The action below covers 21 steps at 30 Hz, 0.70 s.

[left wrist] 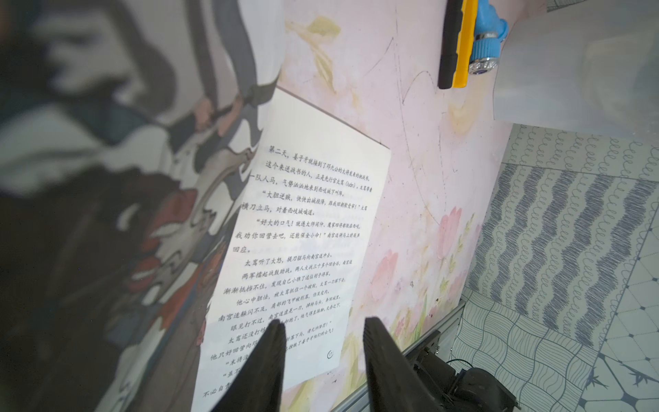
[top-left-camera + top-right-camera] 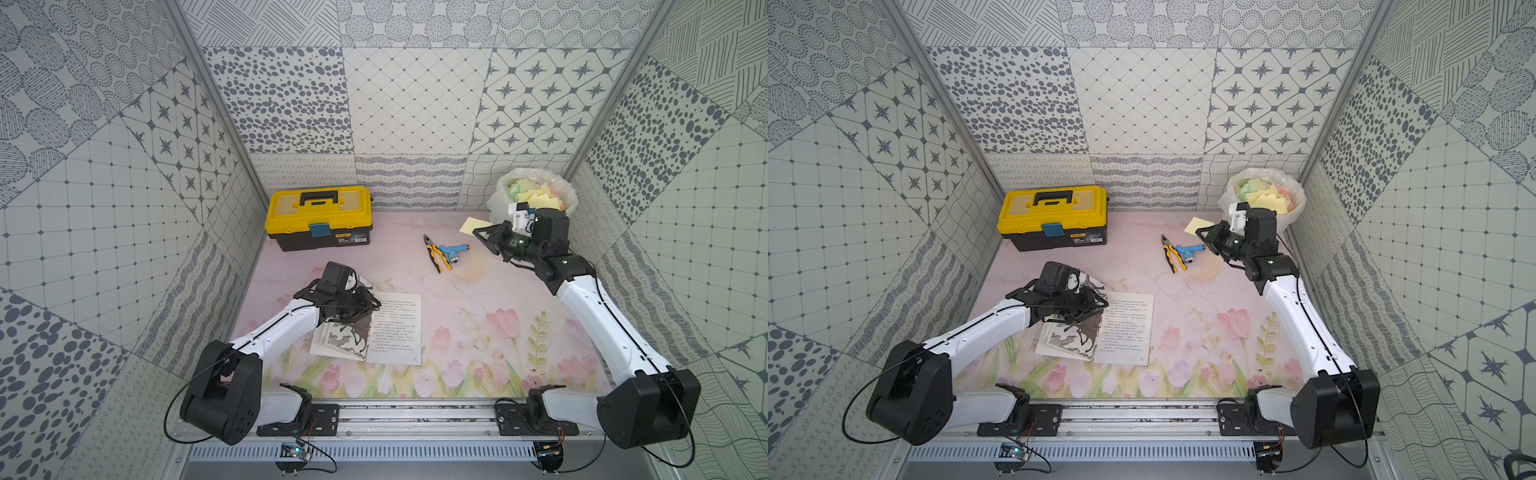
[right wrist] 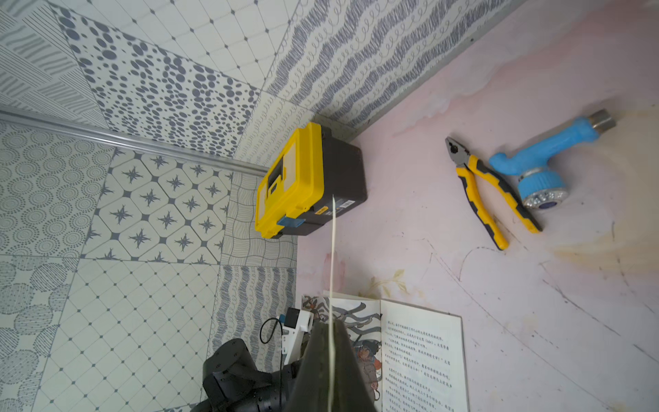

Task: Peel off the used sticky note
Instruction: Place the note in the trash bin.

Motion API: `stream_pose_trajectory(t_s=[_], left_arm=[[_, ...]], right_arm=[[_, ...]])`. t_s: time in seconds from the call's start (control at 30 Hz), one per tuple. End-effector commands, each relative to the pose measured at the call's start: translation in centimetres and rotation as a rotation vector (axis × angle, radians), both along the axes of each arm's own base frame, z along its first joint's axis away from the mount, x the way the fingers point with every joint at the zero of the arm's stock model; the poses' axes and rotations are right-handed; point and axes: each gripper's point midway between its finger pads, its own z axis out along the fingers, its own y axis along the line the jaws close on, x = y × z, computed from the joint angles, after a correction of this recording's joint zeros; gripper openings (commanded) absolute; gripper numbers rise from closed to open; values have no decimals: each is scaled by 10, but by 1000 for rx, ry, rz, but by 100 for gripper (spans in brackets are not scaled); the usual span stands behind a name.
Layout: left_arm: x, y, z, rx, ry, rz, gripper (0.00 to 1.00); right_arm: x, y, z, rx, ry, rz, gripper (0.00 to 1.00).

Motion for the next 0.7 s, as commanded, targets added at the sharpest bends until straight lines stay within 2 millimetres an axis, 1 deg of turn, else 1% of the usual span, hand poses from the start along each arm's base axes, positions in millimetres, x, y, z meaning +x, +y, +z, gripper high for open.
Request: stream_pose_trajectory(t_s=[0.0, 0.07, 0.1, 0.2, 0.23, 0.47, 0.6, 0.67], left_arm=[[1, -8, 11, -71, 7, -19, 40], [1, -9, 11, -76, 5, -22, 41], [1, -9, 11, -78, 5, -21, 41], [2, -9, 10, -83, 7, -22, 41], [3, -9, 11, -85, 6, -20, 41], [5, -8, 11, -88, 4, -18, 41], [5, -7, 10, -88, 4, -18, 41], [6, -6, 11, -89, 3, -15, 41]], right_arm=[[10, -23, 31, -12, -83, -25, 0], [20, -41, 43, -17, -108, -65, 0], [26, -54, 47, -21, -112, -97, 0], [48, -85, 52, -24, -109, -161, 0], [53, -92, 53, -23, -104, -174, 0], [92, -142, 40, -32, -59, -289, 0], [107, -162, 31, -49, -31, -335, 1], [113, -169, 26, -55, -14, -348, 5]])
